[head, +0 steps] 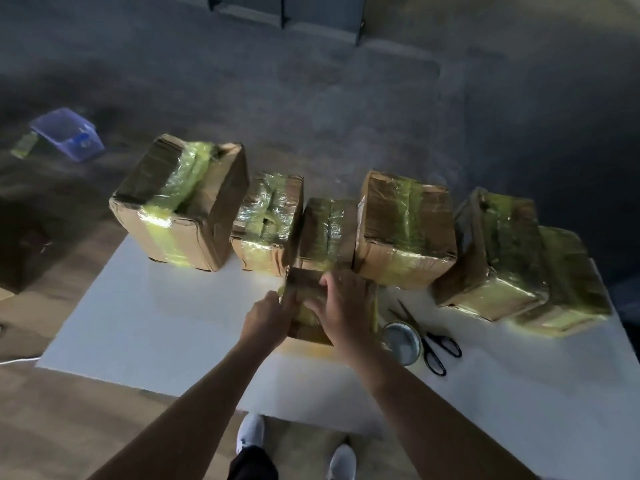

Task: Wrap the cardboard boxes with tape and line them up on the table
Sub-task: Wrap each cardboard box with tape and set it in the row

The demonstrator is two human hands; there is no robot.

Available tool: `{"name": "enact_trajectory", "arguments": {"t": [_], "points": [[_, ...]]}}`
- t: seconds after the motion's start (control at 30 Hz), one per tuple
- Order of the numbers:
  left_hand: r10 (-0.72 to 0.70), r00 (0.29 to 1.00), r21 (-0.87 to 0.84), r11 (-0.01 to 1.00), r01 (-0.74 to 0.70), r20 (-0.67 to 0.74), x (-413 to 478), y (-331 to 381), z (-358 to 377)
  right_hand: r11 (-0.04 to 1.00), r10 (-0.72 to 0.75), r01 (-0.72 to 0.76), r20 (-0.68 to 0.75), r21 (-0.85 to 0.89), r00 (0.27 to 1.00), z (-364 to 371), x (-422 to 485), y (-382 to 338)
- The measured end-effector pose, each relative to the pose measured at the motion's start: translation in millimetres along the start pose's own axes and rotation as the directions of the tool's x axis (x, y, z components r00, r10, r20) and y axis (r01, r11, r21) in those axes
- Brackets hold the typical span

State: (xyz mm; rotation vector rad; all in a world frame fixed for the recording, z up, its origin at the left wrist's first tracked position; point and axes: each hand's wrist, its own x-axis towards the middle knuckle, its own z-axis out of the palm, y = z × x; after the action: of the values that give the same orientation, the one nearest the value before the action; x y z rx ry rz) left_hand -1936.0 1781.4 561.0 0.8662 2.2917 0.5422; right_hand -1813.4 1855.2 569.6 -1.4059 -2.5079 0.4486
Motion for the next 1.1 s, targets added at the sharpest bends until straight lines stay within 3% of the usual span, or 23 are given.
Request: {"name": "enact_trajectory", "arguments": {"t": [0.17, 0.23, 0.33, 0.4, 0.77, 0.9, 0.93, 1.03, 1.1], "points": [[0.033, 0.992, -0.023, 0.999, -0.031, 0.120, 8, -5, -1, 0.990, 0.088, -0.093, -0.051, -0.102, 0.995, -9, -3, 13], [0.026, 0.988, -0.039, 0.999, -0.020, 0.151, 11, -4, -4, 0.971, 0.188, -0.192, -0.045, -0.140, 0.981, -10, -6, 15], [-0.026, 0.967, -0.154, 0.986, 0.067, 0.255, 22, -2, -8, 0.903, 0.430, -0.428, 0.101, -0.047, 0.897, -8, -13, 19], [-0.060, 0.944, -0.255, 0.955, 0.149, 0.326, 27, 1, -10, 0.844, 0.501, -0.529, 0.220, 0.090, 0.837, -10, -13, 19], [-0.062, 0.963, -0.316, 0.938, 0.146, 0.263, 20, 10, -8, 0.796, 0.414, -0.511, 0.325, 0.324, 0.850, -31, -12, 42], [-0.082, 0.952, -0.406, 0.891, 0.202, 0.295, 19, 12, -10, 0.701, 0.424, -0.612, 0.475, 0.367, 0.771, -39, -23, 46], [-0.079, 0.949, -0.434, 0.876, 0.212, 0.305, 17, 8, -10, 0.682, 0.422, -0.621, 0.486, 0.386, 0.766, -39, -26, 47], [-0.065, 0.933, -0.592, 0.756, 0.278, 0.354, 14, -8, -18, 0.744, 0.374, -0.519, 0.381, 0.421, 0.845, -43, -23, 50], [-0.022, 0.901, -0.674, 0.655, 0.340, 0.433, 13, -20, -23, 0.641, 0.367, -0.516, 0.364, 0.568, 0.856, -50, -18, 48]]}}
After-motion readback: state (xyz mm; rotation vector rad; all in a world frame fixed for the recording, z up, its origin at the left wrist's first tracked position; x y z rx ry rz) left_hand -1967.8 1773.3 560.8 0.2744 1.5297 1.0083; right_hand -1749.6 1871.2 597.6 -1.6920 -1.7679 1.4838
